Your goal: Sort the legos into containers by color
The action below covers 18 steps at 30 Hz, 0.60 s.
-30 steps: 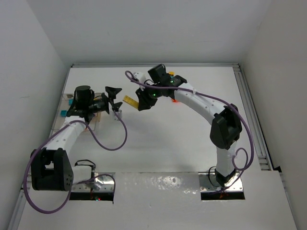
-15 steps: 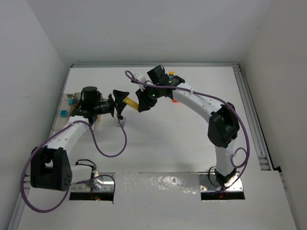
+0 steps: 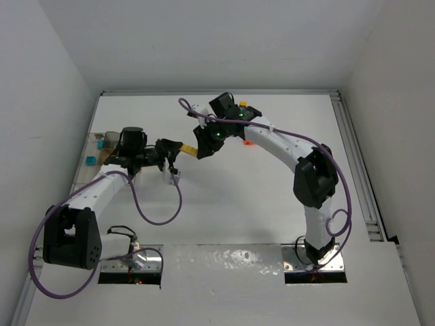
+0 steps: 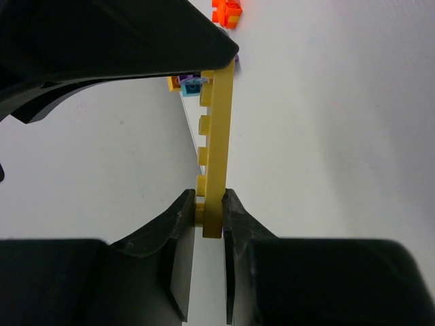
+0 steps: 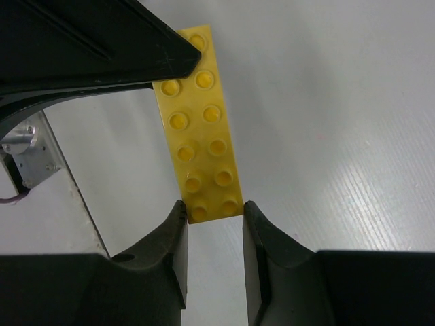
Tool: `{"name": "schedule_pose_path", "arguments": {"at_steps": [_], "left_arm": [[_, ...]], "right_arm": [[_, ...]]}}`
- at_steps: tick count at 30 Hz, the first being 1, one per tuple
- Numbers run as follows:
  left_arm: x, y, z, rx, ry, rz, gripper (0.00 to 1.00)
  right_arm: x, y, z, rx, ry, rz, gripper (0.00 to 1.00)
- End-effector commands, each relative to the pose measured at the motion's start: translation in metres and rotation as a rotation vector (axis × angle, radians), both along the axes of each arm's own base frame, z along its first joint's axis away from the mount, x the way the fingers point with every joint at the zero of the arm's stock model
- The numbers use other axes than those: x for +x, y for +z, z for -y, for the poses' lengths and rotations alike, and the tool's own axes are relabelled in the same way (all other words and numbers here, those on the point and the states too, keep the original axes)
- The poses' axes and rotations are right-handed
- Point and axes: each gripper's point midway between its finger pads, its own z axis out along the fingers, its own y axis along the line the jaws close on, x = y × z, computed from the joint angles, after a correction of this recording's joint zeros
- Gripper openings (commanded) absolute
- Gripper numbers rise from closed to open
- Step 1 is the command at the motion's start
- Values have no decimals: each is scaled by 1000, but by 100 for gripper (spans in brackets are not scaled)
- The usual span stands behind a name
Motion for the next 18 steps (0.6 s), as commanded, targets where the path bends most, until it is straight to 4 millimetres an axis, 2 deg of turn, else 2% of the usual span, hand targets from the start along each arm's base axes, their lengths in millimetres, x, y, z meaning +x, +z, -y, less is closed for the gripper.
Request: {"name": "schedule_pose_path", "arguments": {"at_steps": [1, 2, 3, 4, 5, 6, 7, 8, 9, 11, 12, 15, 17, 18], "left_arm": [[-10, 19, 16, -54, -69, 12, 0], [-7, 23, 15, -63, -46, 8, 0], [-3, 22, 10, -55, -3, -9, 0], [2, 19, 2, -50, 66, -42, 0], [4, 19, -2, -50, 105, -63, 0], [6, 16, -8, -65, 156, -111, 0], [9, 13, -20, -58, 213, -138, 0], [9, 11, -27, -55, 237, -163, 0], [6, 4, -34, -51, 266, -211, 0], [12, 5, -58, -71, 350, -247, 0], [14, 5, -75, -94, 415, -282, 0], [13, -7, -101, -100, 513, -390, 0], [24, -10, -132, -139, 647, -476, 0], [33, 0, -157, -177, 730, -490, 0]], "right_arm": [[16, 33, -18, 88, -17, 115, 0], [18, 33, -17, 83, -32, 116, 4], [22, 36, -14, 75, -60, 129, 13], [25, 35, -11, 67, -81, 138, 40], [35, 40, -5, 64, -135, 166, 59], [39, 44, -2, 71, -163, 177, 65], [42, 39, 5, 69, -193, 172, 71], [54, 55, 12, 122, -254, 193, 75], [54, 49, 18, 130, -284, 174, 80], [63, 57, 29, 180, -351, 164, 82], [70, 64, 41, 206, -389, 186, 85], [80, 75, 60, 228, -447, 232, 87], [82, 74, 68, 212, -459, 257, 87], [82, 76, 71, 207, -459, 273, 87]]}}
